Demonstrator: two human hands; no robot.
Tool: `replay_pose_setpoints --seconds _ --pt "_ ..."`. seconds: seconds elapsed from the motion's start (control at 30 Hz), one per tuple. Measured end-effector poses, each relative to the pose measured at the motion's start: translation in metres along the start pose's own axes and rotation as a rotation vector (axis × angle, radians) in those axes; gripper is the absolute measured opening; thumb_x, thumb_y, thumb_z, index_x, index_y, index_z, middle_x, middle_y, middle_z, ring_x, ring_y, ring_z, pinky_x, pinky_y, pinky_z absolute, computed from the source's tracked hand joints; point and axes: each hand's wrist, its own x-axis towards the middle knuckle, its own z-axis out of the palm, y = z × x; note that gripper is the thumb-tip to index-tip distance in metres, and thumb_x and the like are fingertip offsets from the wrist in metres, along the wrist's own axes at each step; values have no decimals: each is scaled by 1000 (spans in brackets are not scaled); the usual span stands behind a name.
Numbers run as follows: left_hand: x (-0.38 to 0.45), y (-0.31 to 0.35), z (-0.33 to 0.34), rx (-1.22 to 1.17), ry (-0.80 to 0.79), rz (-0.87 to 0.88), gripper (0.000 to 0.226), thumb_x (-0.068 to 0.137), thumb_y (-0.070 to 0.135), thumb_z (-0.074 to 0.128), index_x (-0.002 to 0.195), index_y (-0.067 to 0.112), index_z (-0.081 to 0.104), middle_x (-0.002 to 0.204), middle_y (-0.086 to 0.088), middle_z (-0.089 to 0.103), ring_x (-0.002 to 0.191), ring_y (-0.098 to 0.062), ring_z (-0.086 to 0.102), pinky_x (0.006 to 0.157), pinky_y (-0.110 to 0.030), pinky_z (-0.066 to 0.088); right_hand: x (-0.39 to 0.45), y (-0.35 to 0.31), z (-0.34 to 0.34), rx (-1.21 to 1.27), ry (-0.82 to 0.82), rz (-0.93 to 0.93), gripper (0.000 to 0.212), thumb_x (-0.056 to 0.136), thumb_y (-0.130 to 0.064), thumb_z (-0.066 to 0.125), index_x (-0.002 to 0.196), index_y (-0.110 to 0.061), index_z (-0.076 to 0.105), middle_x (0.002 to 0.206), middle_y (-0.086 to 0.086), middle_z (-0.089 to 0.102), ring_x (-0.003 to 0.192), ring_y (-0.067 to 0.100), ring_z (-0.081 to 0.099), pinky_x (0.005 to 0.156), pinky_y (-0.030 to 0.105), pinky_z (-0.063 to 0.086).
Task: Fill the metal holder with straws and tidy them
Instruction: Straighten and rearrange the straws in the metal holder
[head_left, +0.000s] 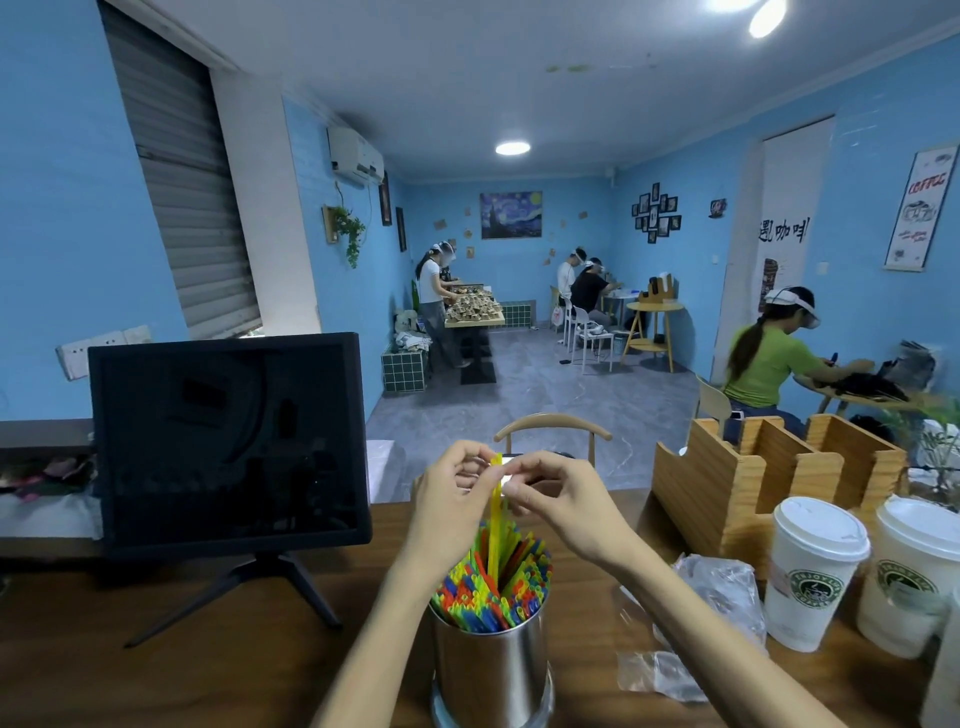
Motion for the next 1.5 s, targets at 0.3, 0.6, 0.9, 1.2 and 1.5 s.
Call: replay_pose_setpoints --seconds 0.3,0.6,0.9,1.2,1.5 --pt "1 -1 -3 13 26 6 10 94 26 71 91 35 66 92 8 70 76 -9 72 64 -42 63 1 -4 23 -181 153 -11 17 84 -32 83 98 -22 79 85 -15 77 70 5 73 69 31 61" --pt "-4 -8 -5 -196 32 -135 15 89 23 77 96 36 74 87 2 73 82 -18 75 76 -38 63 13 2 24 -222 116 25 7 91 -27 76 97 -24 74 81 -11 74 78 4 70 72 30 58" --pt "-16 -7 -13 -114 -288 -113 17 101 18 60 109 29 70 98 6 77 95 -5 71 83 -18 53 51 -64 -28 27 298 -153 34 94 -5 69 124 -18 61 90 11 68 79 18 72 63 27 61" --pt "-16 7 -32 -479 -144 -293 31 83 24 76 111 11 73 88 -11 76 76 -18 69 73 -30 56 37 -48 -35 368 545 -63 52 95 -4 69 142 -19 55 83 6 61 78 15 71 70 27 60" --pt "-3 6 -48 -945 245 -406 20 82 12 74 99 3 71 83 -6 67 77 -13 65 65 -21 61 -2 -13 2 534 383 135 26 93 5 64 114 -8 70 82 2 75 79 19 73 76 26 62"
